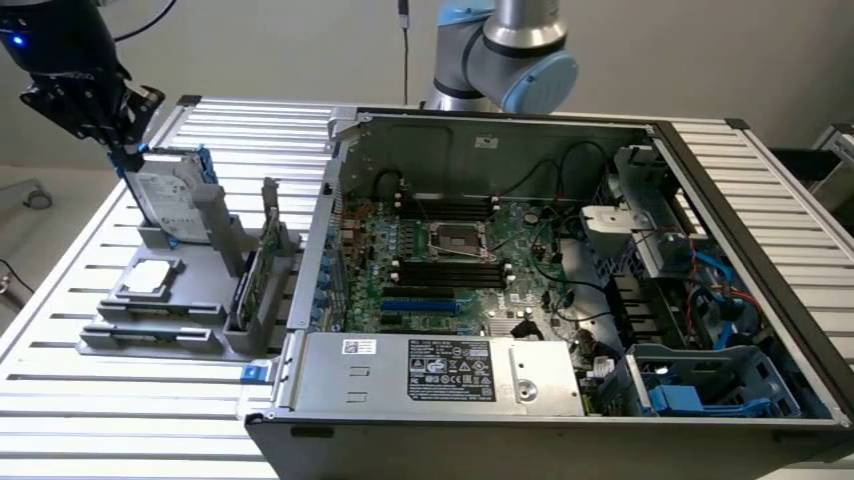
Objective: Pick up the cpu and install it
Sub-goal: 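Reach for the cpu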
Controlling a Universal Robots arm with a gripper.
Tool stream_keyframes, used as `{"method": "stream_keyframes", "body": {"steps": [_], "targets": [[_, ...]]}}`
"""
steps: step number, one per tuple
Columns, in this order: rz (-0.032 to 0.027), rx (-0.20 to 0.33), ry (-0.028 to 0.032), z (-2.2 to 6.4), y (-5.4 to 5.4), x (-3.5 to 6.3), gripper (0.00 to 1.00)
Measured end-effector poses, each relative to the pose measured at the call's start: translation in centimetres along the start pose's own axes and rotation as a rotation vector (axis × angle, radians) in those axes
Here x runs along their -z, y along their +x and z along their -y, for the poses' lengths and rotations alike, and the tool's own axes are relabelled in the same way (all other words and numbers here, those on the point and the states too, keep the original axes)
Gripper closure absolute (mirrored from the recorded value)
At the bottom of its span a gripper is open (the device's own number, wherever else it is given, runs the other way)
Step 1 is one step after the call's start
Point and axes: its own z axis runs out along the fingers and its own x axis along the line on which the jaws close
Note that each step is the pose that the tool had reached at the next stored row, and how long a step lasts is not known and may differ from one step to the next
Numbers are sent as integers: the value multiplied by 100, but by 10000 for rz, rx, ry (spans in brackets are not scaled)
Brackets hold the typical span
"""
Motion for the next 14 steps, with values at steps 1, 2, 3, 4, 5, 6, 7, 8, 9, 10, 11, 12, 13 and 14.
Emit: {"method": "stream_keyframes", "body": {"steps": [1, 2, 3, 4, 5, 6, 7, 8, 9, 10, 11, 12, 13, 14], "targets": [[-6, 0, 3, 4, 43, -10, 89], [-9, 0, 12, 7, 82, -19, 89], [-22, 1, 23, 9, 101, -25, 89], [-50, 5, 38, 13, 106, -30, 89], [-98, 12, 58, 18, 107, -33, 89], [-156, 16, 84, 23, 107, -35, 89], [-207, 21, 108, 29, 107, -38, 89], [-261, 28, 131, 35, 107, -41, 89], [-310, 41, 151, 41, 107, -44, 89], [-352, 65, 170, 44, 107, -47, 89], [-361, 114, 183, 46, 107, -50, 89], [-365, 192, 186, 46, 107, -53, 89], [-354, 296, 188, 47, 107, -58, 89], [-313, 371, 187, 48, 107, -60, 89]]}}
